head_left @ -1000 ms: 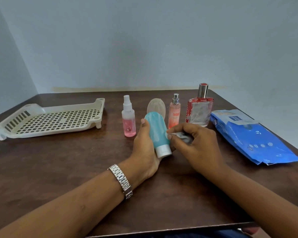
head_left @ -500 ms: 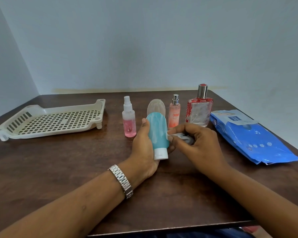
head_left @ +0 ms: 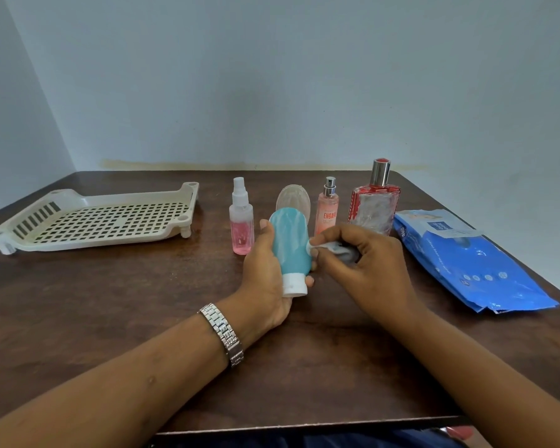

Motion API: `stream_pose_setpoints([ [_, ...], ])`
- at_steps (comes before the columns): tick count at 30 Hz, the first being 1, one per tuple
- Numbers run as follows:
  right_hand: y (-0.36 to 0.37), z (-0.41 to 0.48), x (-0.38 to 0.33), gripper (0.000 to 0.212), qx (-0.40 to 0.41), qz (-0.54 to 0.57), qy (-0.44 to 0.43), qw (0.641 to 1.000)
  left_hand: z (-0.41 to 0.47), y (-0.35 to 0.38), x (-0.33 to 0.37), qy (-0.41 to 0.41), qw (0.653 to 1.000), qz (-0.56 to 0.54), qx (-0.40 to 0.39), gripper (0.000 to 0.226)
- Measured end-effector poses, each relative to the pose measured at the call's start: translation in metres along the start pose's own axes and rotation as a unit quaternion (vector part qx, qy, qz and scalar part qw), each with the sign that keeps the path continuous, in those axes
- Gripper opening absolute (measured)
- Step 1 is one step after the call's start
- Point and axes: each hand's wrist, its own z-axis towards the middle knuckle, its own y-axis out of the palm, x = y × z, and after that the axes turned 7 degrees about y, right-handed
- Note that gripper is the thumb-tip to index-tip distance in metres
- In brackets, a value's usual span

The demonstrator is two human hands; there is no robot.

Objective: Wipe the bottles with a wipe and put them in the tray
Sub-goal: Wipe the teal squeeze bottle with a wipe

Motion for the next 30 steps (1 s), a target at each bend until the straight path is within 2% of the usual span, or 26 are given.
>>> stream_pose_setpoints([
  [5,-0.0036,-0.0074,0.0018,0.017,-0.013,-0.023,-0.037,0.999,0.0,-0.0014,-0.0022,0.014,1.0,0.016,-0.015,0.051],
  [10,-0.0024,0.001,-0.0001,0.014,0.001,-0.002,-0.006,1.0,0.001,-0.0007,-0.0009,0.007,1.0,-0.01,-0.029,0.05],
  [14,-0.0031,-0.0074,-0.0026,0.017,-0.02,-0.007,-0.038,0.999,0.0,0.0001,0.0002,-0.005,0.999,-0.01,-0.04,0.05],
  [19,-0.0016,0.0014,-0.0007,0.014,0.008,-0.015,-0.02,1.0,-0.0001,0.0018,0.0001,-0.016,0.999,-0.02,-0.046,0.056],
  [23,-0.0012,-0.0063,-0.0019,0.016,-0.008,-0.022,-0.057,0.998,0.0027,-0.0013,-0.002,-0.009,0.997,-0.018,-0.069,0.054],
  [27,-0.0023,0.0007,-0.0005,0.012,0.012,-0.02,-0.024,0.999,0.0058,-0.0019,-0.0044,-0.007,0.997,-0.028,-0.071,0.057],
  [30,0.0,-0.0041,-0.0035,0.013,-0.004,-0.023,-0.046,0.999,0.0053,-0.0032,-0.005,-0.006,0.997,-0.022,-0.075,0.056],
])
